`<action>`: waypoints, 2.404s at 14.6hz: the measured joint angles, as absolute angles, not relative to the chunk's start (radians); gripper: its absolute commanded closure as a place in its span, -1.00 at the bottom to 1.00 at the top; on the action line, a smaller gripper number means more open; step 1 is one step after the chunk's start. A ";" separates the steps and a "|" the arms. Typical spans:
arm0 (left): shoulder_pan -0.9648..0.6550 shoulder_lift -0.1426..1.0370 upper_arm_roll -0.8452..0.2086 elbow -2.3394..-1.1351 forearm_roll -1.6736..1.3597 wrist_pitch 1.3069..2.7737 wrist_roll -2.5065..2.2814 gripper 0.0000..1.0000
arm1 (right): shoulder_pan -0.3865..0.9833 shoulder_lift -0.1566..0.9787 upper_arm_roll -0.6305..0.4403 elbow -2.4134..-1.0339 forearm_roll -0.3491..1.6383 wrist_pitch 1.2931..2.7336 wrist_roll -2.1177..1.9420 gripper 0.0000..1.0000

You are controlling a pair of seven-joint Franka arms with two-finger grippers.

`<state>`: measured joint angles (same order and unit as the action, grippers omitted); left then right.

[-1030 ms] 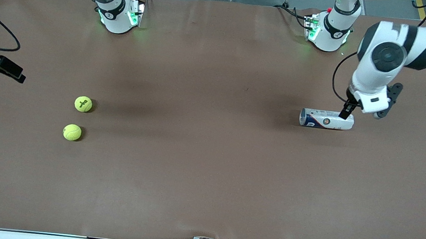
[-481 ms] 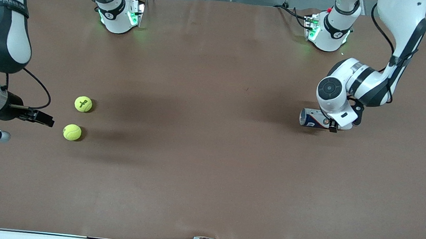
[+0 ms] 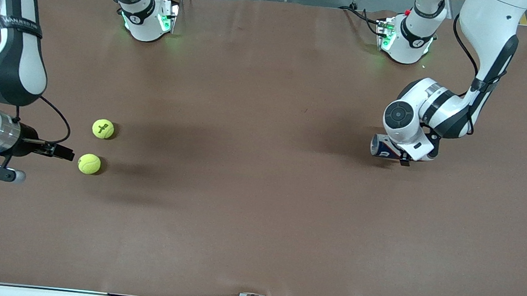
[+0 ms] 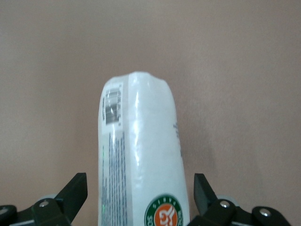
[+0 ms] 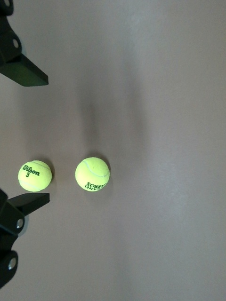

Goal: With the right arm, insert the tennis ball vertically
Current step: 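Grasp the can with the left gripper while the right gripper reaches the balls, then lift the can upright with the left gripper while the right gripper grasps a ball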

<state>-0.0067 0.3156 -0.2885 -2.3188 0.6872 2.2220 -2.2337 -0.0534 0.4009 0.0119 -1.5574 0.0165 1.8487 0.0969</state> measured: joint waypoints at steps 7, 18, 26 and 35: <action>-0.017 0.383 -0.287 -2.292 0.741 2.220 -2.314 -0.54 | -0.069 0.474 0.004 -1.613 -0.010 1.945 0.091 -1.00; -0.016 0.387 -0.290 -2.212 0.739 2.210 -2.317 -0.54 | -0.107 0.566 0.002 -1.679 -0.018 2.085 0.089 -1.00; -0.017 0.386 -0.393 -1.985 0.402 2.118 -2.083 -0.54 | -0.108 0.613 0.003 -1.687 -0.018 2.116 0.089 -1.00; -0.136 0.559 -0.478 -1.715 0.125 2.141 -1.939 -0.54 | -0.111 0.631 0.004 -1.732 -0.018 2.176 0.087 -0.94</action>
